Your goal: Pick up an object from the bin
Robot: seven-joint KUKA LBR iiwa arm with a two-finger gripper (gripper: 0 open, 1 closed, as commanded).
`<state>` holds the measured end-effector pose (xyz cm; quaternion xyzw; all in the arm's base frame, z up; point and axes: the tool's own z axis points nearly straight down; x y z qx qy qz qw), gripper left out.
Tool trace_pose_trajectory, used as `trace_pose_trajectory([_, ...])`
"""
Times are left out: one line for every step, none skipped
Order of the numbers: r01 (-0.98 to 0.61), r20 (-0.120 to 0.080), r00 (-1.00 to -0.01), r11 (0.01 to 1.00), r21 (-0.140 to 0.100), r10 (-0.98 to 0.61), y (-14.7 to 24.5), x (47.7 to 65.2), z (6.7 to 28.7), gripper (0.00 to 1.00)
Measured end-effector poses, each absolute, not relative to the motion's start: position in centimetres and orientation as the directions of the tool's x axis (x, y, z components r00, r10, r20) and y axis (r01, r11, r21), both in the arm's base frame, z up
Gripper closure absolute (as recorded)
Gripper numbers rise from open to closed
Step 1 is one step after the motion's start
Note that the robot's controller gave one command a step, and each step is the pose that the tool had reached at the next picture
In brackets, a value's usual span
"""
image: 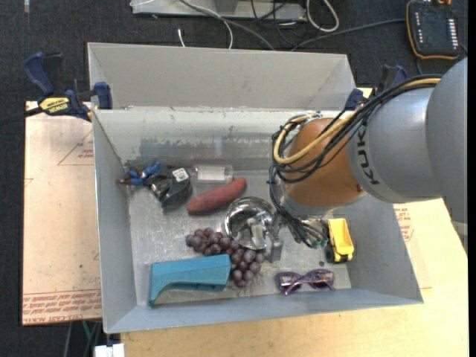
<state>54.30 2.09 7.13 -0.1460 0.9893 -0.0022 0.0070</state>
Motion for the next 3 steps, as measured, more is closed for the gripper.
trace_pose_trajectory([-0.289,-0.013,-0.957,0.957,-0.006,-0.289,2.10,54.30,7.13,1.00])
trace_pose_trajectory([-0.289,-0.013,-0.957,0.957,-0.006,-0.289,2.10,54.30,7.13,1.00])
trace_pose_trajectory([-0.289,-0.013,-0.957,0.957,-0.006,-0.289,2.11,54.30,7.13,1.00])
